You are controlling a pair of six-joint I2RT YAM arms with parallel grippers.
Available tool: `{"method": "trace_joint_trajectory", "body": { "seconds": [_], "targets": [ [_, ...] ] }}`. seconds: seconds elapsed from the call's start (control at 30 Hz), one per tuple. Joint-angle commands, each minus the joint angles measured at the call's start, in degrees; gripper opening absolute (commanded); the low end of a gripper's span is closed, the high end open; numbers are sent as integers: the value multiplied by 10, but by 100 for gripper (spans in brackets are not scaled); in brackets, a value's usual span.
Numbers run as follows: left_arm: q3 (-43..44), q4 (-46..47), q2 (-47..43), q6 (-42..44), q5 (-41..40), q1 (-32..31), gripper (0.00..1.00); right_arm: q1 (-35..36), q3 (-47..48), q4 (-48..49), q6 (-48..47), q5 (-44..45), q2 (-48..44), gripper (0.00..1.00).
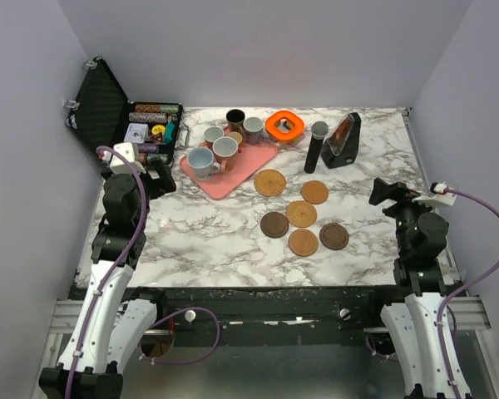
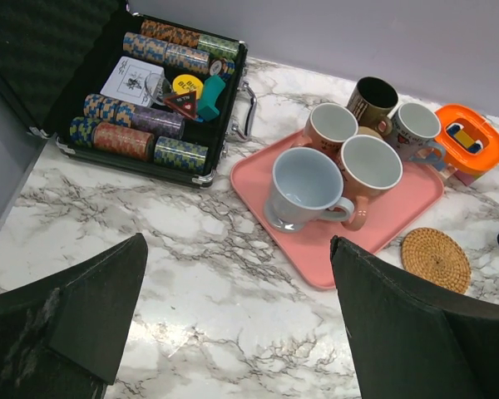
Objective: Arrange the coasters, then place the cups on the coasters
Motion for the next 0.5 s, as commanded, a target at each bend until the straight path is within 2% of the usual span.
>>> {"method": "trace_joint_trajectory", "body": {
  "seconds": [0.0, 0.27, 0.4, 0.47],
  "targets": [
    [21, -13, 4, -24, -23, 2, 99, -3, 21, -16, 3, -13, -10, 100],
    [25, -5, 14, -12, -7, 3, 99, -3, 31, -31, -12, -71, 2, 100],
    [70, -15, 41, -13, 13, 3, 99, -3, 43, -41, -20, -109, 20, 100],
    [98, -21, 66, -17, 21, 2, 99, -2, 50, -42, -28, -142, 41, 95]
  ]
}}
